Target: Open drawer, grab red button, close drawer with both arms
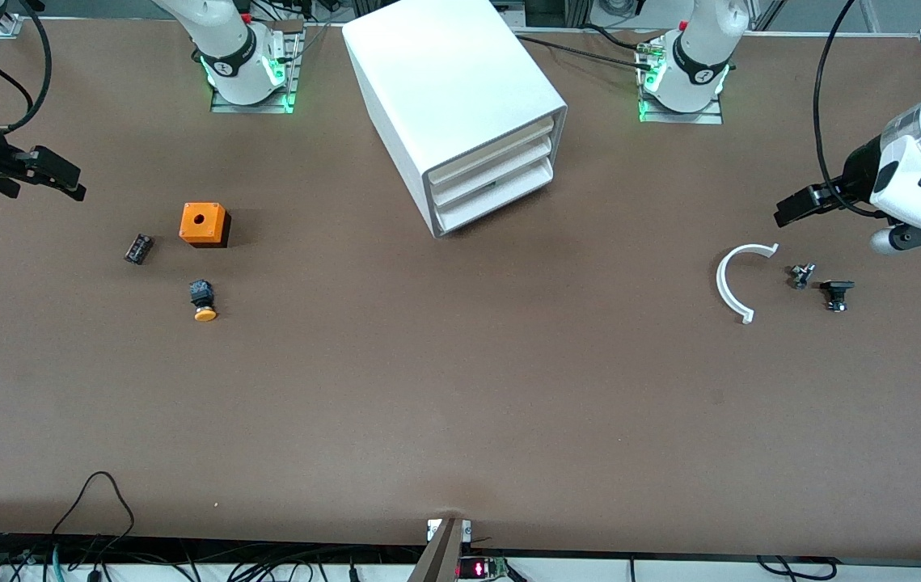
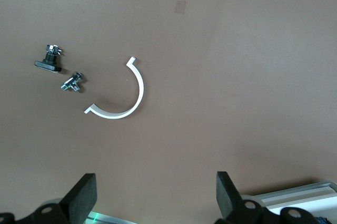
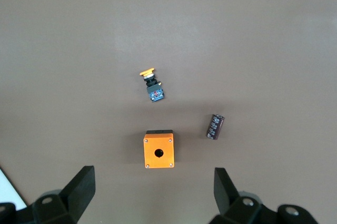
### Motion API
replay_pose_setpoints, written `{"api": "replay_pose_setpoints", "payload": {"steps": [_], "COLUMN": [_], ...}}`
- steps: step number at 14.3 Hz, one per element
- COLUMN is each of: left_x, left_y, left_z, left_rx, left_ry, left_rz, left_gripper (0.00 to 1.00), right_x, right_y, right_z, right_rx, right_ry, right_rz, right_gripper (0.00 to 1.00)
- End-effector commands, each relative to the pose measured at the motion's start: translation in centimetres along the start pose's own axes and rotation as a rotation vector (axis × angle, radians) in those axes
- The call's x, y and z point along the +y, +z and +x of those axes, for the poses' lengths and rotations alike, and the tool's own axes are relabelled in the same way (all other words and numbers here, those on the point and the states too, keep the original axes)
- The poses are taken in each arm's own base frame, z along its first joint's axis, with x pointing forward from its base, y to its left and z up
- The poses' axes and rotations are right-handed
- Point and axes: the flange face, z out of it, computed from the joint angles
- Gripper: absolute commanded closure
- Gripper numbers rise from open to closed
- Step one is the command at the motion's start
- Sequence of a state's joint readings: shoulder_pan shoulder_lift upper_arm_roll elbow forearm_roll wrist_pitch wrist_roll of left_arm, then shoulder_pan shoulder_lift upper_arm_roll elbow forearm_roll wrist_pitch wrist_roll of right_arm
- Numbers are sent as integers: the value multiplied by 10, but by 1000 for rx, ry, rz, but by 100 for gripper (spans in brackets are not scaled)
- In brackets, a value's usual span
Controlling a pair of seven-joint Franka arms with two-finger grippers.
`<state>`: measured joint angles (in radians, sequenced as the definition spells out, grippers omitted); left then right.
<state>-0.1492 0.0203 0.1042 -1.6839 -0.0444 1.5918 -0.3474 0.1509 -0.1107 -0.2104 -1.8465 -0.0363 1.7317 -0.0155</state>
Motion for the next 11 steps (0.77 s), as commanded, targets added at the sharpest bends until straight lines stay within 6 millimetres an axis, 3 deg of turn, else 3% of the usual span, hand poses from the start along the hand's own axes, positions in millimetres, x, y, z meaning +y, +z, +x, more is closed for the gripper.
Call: {"api": "replay_pose_setpoints", "payload": {"steps": [1, 8, 10, 11], "left_x": [-3, 8, 16, 17], "left_y": [-3, -4, 17, 13], "left_z": [-3, 9, 17, 16], "left_rx": [-2, 6, -36, -43], "left_ry": [16, 21, 30, 34], "left_rz": [13, 22, 44, 47], "left_gripper": [0, 0, 0, 0], "right_x": [-1, 0, -4, -5], "right_y": [-7, -3, -1, 2], "right_z": [6, 6, 7, 8], "right_rx": [17, 3, 0, -7], "right_ry": [5, -11, -18, -19], "right_rz": [13, 6, 3, 1], "right_gripper": [0, 0, 0, 0]}}
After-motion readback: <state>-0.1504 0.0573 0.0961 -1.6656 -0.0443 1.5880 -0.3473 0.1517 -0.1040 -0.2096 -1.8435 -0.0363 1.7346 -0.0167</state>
